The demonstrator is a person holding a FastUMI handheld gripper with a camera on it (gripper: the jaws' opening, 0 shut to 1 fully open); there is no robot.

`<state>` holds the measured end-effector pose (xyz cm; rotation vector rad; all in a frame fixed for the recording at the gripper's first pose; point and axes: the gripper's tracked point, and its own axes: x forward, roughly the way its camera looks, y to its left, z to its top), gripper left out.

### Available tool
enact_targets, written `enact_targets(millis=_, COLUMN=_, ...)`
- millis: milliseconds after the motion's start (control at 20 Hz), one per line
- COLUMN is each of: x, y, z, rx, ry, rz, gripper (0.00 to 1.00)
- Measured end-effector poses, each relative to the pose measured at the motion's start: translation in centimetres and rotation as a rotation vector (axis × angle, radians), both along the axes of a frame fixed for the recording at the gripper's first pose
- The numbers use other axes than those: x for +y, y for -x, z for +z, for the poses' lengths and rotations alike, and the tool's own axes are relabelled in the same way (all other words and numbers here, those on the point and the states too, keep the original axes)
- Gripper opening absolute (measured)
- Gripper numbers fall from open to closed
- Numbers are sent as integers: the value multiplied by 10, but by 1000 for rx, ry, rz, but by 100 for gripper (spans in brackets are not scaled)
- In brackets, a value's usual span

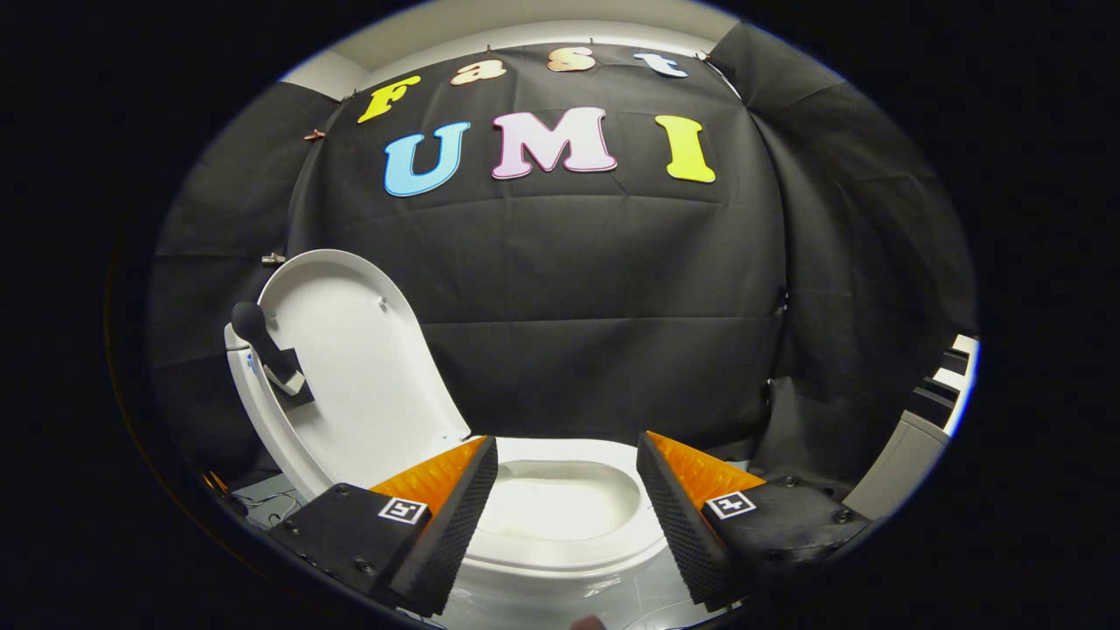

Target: Open the toilet lid.

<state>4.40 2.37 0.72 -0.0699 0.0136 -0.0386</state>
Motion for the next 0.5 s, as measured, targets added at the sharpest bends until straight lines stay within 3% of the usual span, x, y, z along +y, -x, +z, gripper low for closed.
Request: enact_targets(millis=500, x=0, y=2, z=-4, rx=13, ry=9, rz=2, gripper=100)
